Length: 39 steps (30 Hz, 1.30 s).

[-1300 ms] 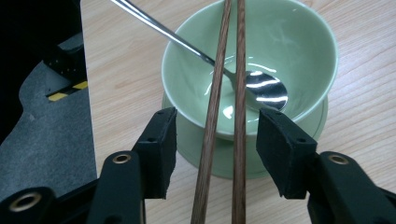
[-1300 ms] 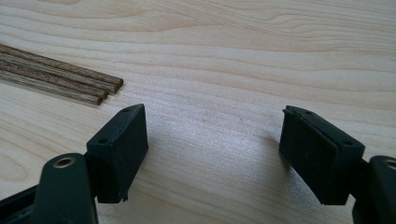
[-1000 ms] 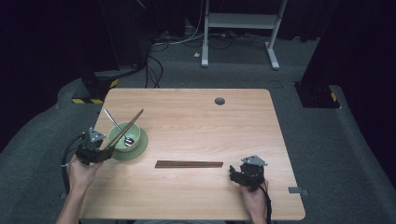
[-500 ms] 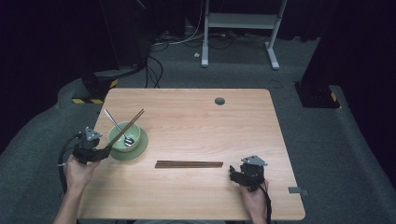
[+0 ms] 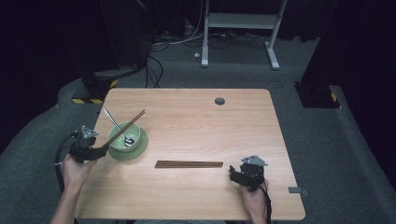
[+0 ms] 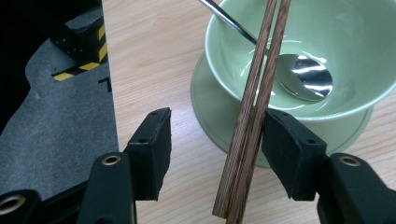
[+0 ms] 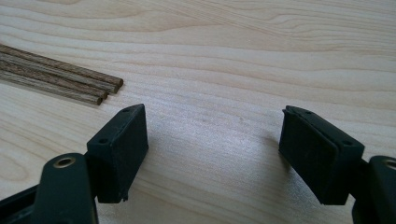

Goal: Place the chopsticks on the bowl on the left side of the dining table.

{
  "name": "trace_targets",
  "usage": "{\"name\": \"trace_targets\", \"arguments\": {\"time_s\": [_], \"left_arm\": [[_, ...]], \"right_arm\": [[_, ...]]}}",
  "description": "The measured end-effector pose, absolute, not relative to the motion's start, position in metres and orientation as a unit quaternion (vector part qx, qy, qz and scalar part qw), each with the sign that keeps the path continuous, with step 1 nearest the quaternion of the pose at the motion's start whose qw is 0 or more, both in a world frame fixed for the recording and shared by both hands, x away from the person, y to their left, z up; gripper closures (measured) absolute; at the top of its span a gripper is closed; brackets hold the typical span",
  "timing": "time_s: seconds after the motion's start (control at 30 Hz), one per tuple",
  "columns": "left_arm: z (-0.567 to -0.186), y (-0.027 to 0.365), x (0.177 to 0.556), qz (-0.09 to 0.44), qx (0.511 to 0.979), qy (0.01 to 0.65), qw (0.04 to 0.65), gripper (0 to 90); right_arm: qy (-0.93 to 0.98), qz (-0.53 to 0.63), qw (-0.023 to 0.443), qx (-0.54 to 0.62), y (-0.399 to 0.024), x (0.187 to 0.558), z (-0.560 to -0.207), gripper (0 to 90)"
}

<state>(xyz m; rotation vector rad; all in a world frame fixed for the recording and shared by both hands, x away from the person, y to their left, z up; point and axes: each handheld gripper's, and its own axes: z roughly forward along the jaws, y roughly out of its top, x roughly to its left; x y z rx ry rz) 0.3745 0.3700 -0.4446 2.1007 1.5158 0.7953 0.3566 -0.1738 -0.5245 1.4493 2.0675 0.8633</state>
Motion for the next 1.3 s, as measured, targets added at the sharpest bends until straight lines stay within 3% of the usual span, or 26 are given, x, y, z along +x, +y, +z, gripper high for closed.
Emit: {"name": "trace_targets", "arguments": {"time_s": [1.3], "left_arm": [[-0.445, 0.381, 0.395, 0.287, 0.747, 0.571, 0.185, 40.0]], "right_arm": [[0.753, 0.314, 0.234, 0.528, -0.174, 0.357, -0.525, 23.1]]}}
